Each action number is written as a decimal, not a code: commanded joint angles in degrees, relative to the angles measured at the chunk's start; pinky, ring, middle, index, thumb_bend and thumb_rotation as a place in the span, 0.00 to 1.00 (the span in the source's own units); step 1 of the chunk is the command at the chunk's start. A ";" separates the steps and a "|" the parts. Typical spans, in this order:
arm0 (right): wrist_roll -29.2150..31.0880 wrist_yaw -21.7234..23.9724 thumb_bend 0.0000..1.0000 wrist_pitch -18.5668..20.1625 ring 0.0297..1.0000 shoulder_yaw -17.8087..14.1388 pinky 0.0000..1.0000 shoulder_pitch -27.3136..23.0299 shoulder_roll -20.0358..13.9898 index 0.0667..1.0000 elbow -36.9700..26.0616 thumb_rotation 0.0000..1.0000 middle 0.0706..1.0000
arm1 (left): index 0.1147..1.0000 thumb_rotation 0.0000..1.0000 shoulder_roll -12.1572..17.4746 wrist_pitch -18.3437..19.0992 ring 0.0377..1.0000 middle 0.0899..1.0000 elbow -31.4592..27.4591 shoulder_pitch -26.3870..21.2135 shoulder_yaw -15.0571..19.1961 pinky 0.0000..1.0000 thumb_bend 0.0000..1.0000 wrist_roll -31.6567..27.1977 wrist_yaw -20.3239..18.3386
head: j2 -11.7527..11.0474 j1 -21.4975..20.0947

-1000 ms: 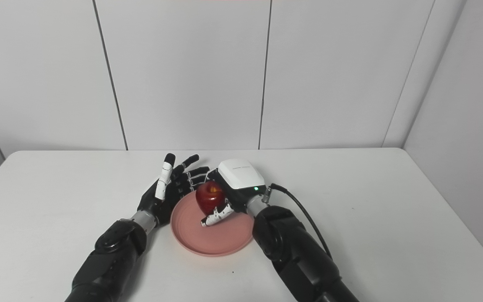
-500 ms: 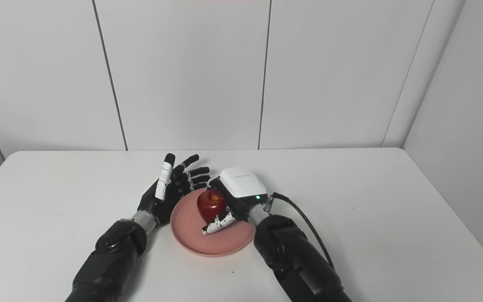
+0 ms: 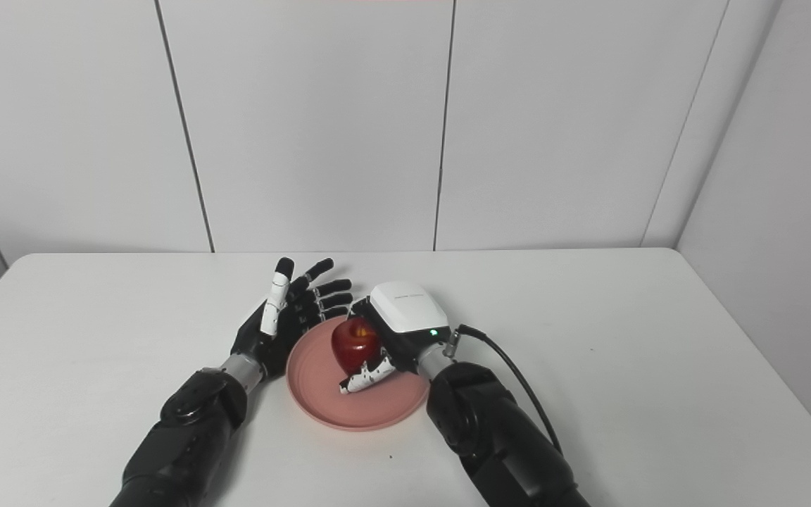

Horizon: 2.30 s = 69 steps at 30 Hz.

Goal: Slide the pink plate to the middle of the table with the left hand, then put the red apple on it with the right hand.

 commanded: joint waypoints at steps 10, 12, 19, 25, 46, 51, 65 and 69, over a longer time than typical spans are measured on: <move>-2.61 1.59 0.88 1.18 0.42 -0.24 0.34 -1.52 -0.86 0.67 -2.61 0.97 0.49 | 0.91 0.99 0.42 3.46 0.80 0.81 4.27 3.04 -1.01 0.84 0.95 1.91 0.59 | 0.07 -0.17; -2.40 1.63 0.93 1.17 0.48 -0.48 0.39 -1.48 -0.84 0.69 -2.80 0.98 0.55 | 0.92 0.99 0.46 3.92 0.81 0.82 4.08 3.06 -1.03 0.85 0.95 1.85 0.57 | 0.11 -0.24; -2.08 -0.47 1.00 -0.49 0.53 -1.04 0.46 -1.48 -1.05 0.72 -2.86 0.97 0.60 | 0.93 0.98 0.56 4.10 0.83 0.84 3.98 3.11 -1.18 0.86 0.97 1.96 0.62 | 0.15 -0.09; -1.73 -3.00 1.00 -1.90 0.51 -1.39 0.46 -1.70 -1.50 0.72 -3.05 1.00 0.61 | 0.91 0.97 0.46 3.92 0.80 0.79 4.14 3.04 -0.79 0.82 0.97 1.59 0.88 | 0.12 -0.34; 1.12 -4.27 0.97 -2.19 0.52 -4.36 0.45 -4.19 -2.32 0.72 -7.51 1.00 0.59 | 0.90 0.95 0.36 3.77 0.77 0.76 3.50 3.15 -0.49 0.80 0.96 1.77 1.48 | 0.11 0.03; 9.46 -2.95 0.99 -0.58 0.59 -9.00 0.50 -3.26 0.18 0.73 -6.81 1.00 0.66 | 0.91 0.94 0.19 2.91 0.78 0.76 2.85 3.40 -0.35 0.79 0.96 1.84 2.02 | 0.18 0.22; 34.82 -6.62 0.93 -2.90 0.82 -24.57 0.82 -0.54 8.64 0.85 1.03 1.00 0.89 | 0.85 0.90 -1.18 0.39 0.79 0.76 -0.56 4.40 0.79 0.79 0.93 2.03 7.49 | 0.17 0.57; 39.62 -9.08 0.93 -2.98 0.82 -27.82 0.89 -0.09 10.32 0.87 2.69 1.00 0.92 | 0.86 0.89 -1.85 -1.89 0.83 0.81 -1.91 5.14 1.76 0.83 0.93 2.86 10.99 | 0.27 0.60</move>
